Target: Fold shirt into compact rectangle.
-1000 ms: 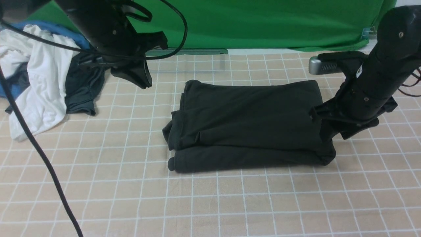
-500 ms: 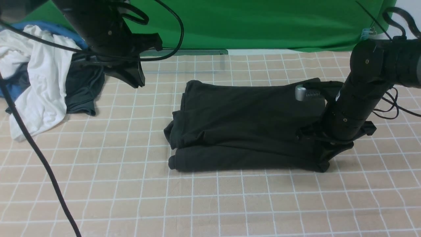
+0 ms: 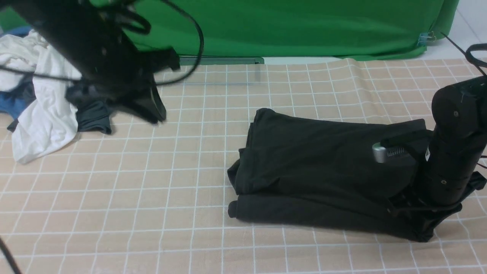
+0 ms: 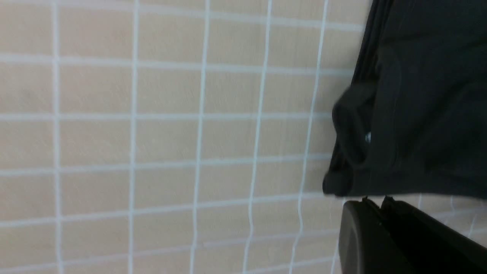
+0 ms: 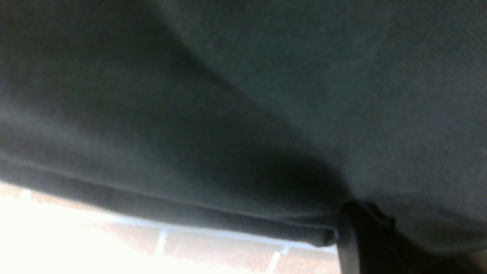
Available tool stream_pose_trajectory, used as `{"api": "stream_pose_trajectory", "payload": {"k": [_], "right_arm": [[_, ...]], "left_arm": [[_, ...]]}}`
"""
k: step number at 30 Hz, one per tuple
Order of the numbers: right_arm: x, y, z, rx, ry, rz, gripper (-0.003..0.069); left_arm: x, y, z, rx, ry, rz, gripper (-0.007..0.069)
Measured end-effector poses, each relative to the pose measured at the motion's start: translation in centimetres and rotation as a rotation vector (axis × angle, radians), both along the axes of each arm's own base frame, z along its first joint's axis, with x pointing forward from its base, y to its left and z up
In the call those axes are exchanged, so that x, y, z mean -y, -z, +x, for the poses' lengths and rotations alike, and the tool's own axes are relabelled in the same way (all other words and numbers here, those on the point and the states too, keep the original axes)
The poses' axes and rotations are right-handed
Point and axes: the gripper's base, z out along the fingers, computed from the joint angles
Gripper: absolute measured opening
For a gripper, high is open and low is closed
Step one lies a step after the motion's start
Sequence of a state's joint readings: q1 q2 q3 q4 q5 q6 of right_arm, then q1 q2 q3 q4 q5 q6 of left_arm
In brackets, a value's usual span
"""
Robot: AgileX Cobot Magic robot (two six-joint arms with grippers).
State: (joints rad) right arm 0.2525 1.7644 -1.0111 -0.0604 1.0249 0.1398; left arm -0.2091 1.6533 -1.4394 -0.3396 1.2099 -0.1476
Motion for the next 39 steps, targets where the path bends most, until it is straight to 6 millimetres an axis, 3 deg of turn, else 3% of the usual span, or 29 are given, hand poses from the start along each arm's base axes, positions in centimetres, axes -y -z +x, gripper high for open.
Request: {"api": "stream_pose_trajectory", "payload": {"k": [5,10,17,20,25,29,33,39], "right_arm": [[0.0,-0.1,0.0,0.007,-0.001,0.0,0.01],[0.0,0.0,0.0,0.011,-0.001,0.001,0.01],[0.0,0.0,0.1,0.019,-0.001,0.004,0.01],[0.0,0.0,0.1,0.019,0.001,0.004,0.01],[0.0,0.0,0.1,0.024,0.005,0.004,0.01],[0.0,0.0,0.1,0.026,0.006,0.005,0.01],[0.0,0.0,0.1,0.028,0.007,0.006,0.01],[0.0,0.0,0.1,0.029,0.008,0.006,0.01]], "left_arm": [[3.8,5.1,-1.9,-0.054,0.071,-0.016,0.0091],[7.1,7.4,-1.8,-0.023,0.115,-0.024,0.0234],[8.5,11.2,-1.0,-0.09,0.097,-0.019,0.0451],[8.8,12.4,-0.8,-0.13,0.094,-0.029,0.0471],[9.5,13.7,-0.7,-0.183,0.085,-0.086,0.0439],[9.8,15.2,-0.6,-0.224,0.081,-0.086,0.0275],[9.8,15.4,-0.6,-0.231,0.093,-0.093,0.0096],[9.4,14.1,-1.4,-0.242,0.109,-0.079,0.0092]]}}
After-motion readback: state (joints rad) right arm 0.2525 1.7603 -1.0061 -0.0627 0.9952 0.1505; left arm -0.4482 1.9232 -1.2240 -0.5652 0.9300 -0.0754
